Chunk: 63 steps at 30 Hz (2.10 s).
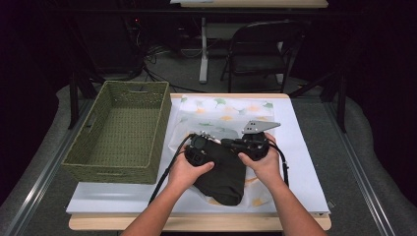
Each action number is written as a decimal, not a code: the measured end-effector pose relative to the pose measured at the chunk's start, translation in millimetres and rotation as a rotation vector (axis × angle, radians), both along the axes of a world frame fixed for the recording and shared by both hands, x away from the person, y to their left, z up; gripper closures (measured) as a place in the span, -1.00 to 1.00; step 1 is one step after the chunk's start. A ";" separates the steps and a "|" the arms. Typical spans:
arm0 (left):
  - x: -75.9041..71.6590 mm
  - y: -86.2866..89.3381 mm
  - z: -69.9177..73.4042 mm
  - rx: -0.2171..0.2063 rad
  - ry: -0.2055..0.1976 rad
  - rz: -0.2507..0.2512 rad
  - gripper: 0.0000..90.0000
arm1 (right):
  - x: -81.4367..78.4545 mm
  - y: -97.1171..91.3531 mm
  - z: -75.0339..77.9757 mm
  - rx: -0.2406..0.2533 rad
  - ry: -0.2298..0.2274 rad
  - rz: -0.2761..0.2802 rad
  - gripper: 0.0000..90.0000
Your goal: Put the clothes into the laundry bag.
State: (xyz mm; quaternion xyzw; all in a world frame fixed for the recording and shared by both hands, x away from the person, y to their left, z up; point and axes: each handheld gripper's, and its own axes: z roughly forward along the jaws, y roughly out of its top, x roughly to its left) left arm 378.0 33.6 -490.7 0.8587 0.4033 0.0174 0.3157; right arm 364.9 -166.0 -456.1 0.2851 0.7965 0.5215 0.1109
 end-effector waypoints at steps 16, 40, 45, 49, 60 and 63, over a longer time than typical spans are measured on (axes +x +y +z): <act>-28.0 23.3 30.6 -0.031 -0.055 -0.039 -0.34 | 2.4 -1.1 -3.2 0.002 0.010 -0.006 0.97; -43.2 26.6 -11.9 -0.017 -0.034 -0.033 -0.34 | -0.7 1.2 -2.0 0.001 0.005 0.000 0.97; -41.6 23.2 -18.6 0.010 -0.035 -0.032 -0.34 | -0.9 2.2 -2.1 -0.001 0.002 0.007 0.97; -40.8 21.9 -23.2 0.005 -0.039 -0.030 -0.34 | -1.6 3.0 -2.3 -0.002 0.004 0.007 0.97; -43.0 23.9 -25.6 -0.002 -0.062 -0.004 -0.18 | -2.4 4.2 -3.0 -0.009 0.010 0.009 0.97; -43.6 22.7 -23.3 -0.009 -0.046 -0.003 -0.04 | -2.3 4.3 -3.2 -0.012 0.009 0.010 0.97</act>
